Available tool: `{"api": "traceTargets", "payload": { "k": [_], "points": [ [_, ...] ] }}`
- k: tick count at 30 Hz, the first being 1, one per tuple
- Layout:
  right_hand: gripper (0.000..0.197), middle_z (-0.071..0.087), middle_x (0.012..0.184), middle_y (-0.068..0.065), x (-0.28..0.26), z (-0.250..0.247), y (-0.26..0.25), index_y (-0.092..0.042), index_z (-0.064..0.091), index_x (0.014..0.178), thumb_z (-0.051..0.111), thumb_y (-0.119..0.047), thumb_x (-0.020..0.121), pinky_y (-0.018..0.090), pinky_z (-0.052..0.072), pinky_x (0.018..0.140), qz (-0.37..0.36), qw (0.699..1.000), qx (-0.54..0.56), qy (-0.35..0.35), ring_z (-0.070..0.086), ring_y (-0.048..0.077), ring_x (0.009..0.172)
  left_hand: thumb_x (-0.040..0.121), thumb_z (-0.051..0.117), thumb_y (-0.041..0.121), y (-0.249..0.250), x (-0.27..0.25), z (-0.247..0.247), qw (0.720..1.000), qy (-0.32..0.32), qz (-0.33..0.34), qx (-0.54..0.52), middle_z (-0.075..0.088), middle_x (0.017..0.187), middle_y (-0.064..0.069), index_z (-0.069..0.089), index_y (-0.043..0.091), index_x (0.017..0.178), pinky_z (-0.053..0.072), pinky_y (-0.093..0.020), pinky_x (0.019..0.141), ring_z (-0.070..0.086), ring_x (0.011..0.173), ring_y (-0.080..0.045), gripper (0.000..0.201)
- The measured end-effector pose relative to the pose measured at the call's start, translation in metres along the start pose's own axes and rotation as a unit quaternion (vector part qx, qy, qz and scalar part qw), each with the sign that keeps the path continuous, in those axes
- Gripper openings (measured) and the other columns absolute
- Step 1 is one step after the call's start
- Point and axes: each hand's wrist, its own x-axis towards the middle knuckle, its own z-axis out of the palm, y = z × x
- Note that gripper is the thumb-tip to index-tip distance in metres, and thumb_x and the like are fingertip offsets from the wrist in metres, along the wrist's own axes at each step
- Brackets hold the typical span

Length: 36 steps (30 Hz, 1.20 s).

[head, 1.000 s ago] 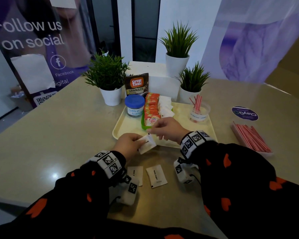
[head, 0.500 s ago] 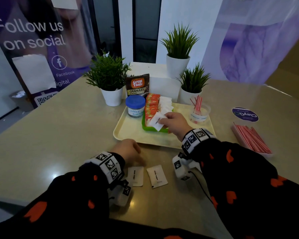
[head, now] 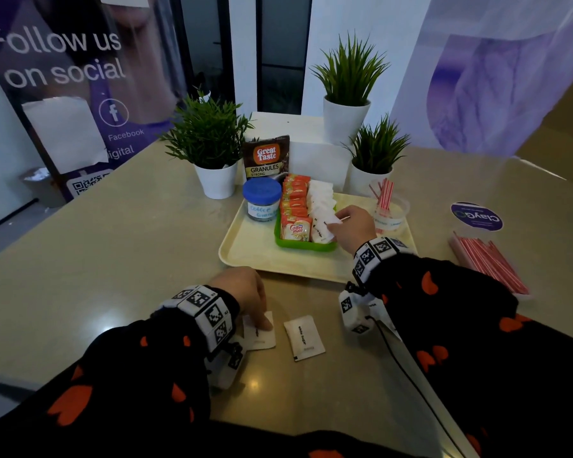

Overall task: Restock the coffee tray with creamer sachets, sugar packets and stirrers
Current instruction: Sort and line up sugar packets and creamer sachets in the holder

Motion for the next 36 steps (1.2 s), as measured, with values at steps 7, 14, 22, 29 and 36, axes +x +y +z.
{"api": "traceTargets", "payload": {
  "k": [7, 14, 22, 29, 36],
  "points": [
    [0.025, 0.069, 0.095, 0.009, -0.008, 0.003, 0.005, -0.014, 0.064, 0.102, 0.078, -0.016, 0.082, 0.038, 0.055, 0.083, -0.006, 0.999, 0.042, 0.005, 0.067, 0.028, 0.091, 0.065, 0.093, 0.030, 0.000, 0.005, 0.003, 1.000, 0.027, -0.002, -0.002, 0.076, 0.083, 0.001, 0.077, 0.018, 0.087, 0.061, -0.038, 0.082, 0.073, 0.081, -0.018, 0.030],
    [0.015, 0.065, 0.094, 0.001, -0.032, 0.004, -0.005, -0.020, 0.063, 0.091, 0.074, -0.014, 0.083, 0.034, 0.051, 0.080, -0.131, 0.991, 0.016, -0.031, 0.061, 0.020, 0.090, 0.069, 0.091, 0.029, 0.003, 0.012, 0.009, 0.998, 0.052, 0.027, 0.013, 0.075, 0.085, 0.000, 0.077, 0.019, 0.087, 0.062, -0.037, 0.082, 0.072, 0.084, -0.017, 0.025],
    [0.020, 0.068, 0.092, -0.003, -0.079, 0.006, -0.035, -0.020, 0.072, 0.094, 0.085, -0.022, 0.078, 0.028, 0.055, 0.077, -0.201, 0.927, -0.116, -0.295, 0.065, 0.015, 0.087, 0.071, 0.088, 0.034, 0.003, 0.017, 0.020, 0.990, 0.113, 0.049, 0.062, 0.073, 0.089, 0.004, 0.074, 0.022, 0.098, 0.059, -0.034, 0.085, 0.070, 0.086, -0.015, 0.033],
    [0.042, 0.068, 0.103, 0.001, -0.123, 0.026, -0.034, -0.018, 0.072, 0.110, 0.088, -0.027, 0.073, 0.026, 0.045, 0.068, -0.236, 0.860, -0.270, -0.362, 0.061, 0.019, 0.089, 0.072, 0.083, 0.026, -0.001, 0.017, 0.021, 0.989, 0.123, 0.031, 0.075, 0.075, 0.087, -0.002, 0.077, 0.019, 0.098, 0.059, -0.033, 0.081, 0.071, 0.082, -0.019, 0.027],
    [0.058, 0.063, 0.103, -0.004, -0.131, 0.021, -0.026, -0.019, 0.068, 0.111, 0.095, -0.038, 0.064, 0.027, 0.046, 0.070, -0.195, 0.880, -0.229, -0.369, 0.059, 0.016, 0.092, 0.066, 0.089, 0.037, -0.002, 0.017, 0.026, 0.987, 0.152, 0.013, 0.057, 0.073, 0.087, -0.005, 0.075, 0.015, 0.089, 0.054, -0.031, 0.073, 0.070, 0.083, -0.022, 0.036]
  ]
}}
